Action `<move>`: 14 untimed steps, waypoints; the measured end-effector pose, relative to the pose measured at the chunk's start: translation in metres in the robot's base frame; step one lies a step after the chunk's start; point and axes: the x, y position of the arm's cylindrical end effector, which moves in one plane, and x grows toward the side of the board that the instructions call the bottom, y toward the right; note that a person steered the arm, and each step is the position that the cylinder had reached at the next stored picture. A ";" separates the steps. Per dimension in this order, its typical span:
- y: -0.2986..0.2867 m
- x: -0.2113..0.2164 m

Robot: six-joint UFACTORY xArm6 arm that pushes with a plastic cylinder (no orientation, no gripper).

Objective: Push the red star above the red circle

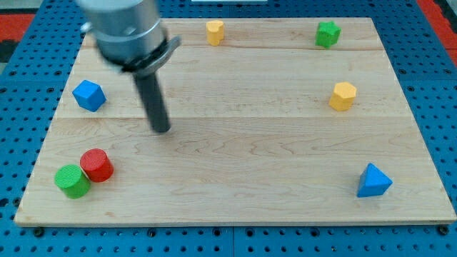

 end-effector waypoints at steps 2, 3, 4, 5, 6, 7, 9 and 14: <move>-0.008 -0.153; -0.022 -0.207; -0.037 -0.241; -0.066 -0.243; -0.101 -0.201; -0.105 -0.195; -0.127 -0.223; 0.000 -0.115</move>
